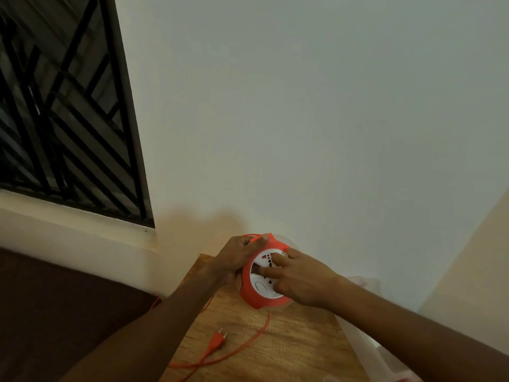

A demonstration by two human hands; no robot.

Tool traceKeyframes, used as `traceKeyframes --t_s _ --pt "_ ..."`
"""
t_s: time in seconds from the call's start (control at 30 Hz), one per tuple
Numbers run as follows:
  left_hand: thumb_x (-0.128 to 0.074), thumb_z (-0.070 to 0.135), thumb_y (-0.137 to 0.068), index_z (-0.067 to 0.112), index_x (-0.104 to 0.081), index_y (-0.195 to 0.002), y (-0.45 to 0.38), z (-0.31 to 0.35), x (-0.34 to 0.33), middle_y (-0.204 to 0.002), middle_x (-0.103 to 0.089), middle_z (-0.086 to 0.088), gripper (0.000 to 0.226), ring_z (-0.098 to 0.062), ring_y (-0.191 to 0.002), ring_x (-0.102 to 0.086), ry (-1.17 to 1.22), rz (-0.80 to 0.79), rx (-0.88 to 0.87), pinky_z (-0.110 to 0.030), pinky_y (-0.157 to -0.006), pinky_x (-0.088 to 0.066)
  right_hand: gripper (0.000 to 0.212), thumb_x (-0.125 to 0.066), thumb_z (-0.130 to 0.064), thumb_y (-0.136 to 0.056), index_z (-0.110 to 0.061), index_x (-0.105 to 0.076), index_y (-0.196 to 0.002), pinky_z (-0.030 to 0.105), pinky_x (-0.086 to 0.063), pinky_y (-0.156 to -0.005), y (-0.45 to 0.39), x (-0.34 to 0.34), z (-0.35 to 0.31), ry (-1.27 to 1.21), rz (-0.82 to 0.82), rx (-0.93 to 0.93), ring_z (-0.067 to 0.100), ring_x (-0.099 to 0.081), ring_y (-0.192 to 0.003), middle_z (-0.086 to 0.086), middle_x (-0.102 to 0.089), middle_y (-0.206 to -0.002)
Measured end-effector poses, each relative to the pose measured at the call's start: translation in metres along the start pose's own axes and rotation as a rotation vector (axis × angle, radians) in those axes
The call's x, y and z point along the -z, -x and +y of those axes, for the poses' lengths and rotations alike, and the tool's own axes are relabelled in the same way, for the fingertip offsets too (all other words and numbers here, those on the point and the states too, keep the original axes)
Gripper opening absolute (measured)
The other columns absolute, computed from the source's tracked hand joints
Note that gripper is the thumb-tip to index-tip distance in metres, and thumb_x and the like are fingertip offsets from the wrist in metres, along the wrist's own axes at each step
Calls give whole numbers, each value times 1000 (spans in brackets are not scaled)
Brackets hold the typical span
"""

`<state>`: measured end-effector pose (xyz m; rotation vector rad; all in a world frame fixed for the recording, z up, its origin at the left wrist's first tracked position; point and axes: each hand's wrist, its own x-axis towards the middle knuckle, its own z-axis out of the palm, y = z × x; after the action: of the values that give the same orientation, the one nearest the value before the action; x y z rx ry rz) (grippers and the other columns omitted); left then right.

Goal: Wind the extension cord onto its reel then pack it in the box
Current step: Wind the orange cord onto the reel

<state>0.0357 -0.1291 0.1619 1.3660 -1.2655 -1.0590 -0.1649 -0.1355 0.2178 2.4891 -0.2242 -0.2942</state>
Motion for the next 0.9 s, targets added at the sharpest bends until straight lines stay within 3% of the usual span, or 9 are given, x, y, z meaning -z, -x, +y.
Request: traceKeyframes --t_s 0.1,0.3,0.43,0.53,0.67,0.8,0.9 --pt "-60 64 -83 15 -76 -114 -1 3 -4 -98 -82 -2 60 -20 -82 -79 -38 -19 -17 -26 -71 -63 32 -84 -37 -73 -31 -77 -103 46 -49 -94 -2 2 -4 66 -61 0 31 -50 -125 3 -54 -143" --pt "-61 61 -90 13 -77 -113 -7 3 3 -100 -82 -9 56 -29 -88 -79 -114 -56 1 -38 -83 -66 50 -80 -45 -76 -37 -66 -123 50 -40 -105 -4 0 -12 187 -128 22 33 -39 -130 5 -44 -149" --pt "-62 63 -85 15 -78 -107 -5 8 -2 -101 -81 -12 54 -25 -85 -78 -87 -83 34 -35 -82 -65 61 -79 -43 -79 -43 -52 -134 50 -34 -108 -9 3 -14 184 -123 -2 34 -42 -122 7 -53 -130" --pt "-63 64 -80 16 -78 -105 -5 7 -1 -100 -82 -8 57 -25 -86 -79 -44 -66 63 -36 -82 -66 71 -77 -40 -81 -39 -40 -142 46 -41 -102 -9 5 -10 121 -68 -64 34 -53 -111 9 -58 -120" --pt "-63 56 -92 13 -77 -113 -4 8 3 -105 -82 -11 50 -33 -94 -79 44 -42 81 -46 -87 -65 85 -84 -40 -73 -28 -39 -144 45 -50 -91 -10 -2 -6 21 13 -160 33 -65 -93 13 -66 -112" --pt "-61 57 -92 16 -76 -115 -5 17 0 -105 -82 -9 49 -31 -93 -80 50 13 35 -47 -87 -65 92 -86 -47 -66 -19 -45 -143 49 -48 -98 -12 -5 -9 -118 54 -335 35 -67 -103 14 -65 -126" --pt "-62 50 -98 14 -77 -109 -4 20 -6 -100 -83 -10 40 -31 -89 -80 174 110 27 -47 -82 -66 75 -55 -56 -91 -19 -29 -151 47 -36 -108 -15 1 -9 -348 97 -590 33 -61 -115 12 -60 -135"
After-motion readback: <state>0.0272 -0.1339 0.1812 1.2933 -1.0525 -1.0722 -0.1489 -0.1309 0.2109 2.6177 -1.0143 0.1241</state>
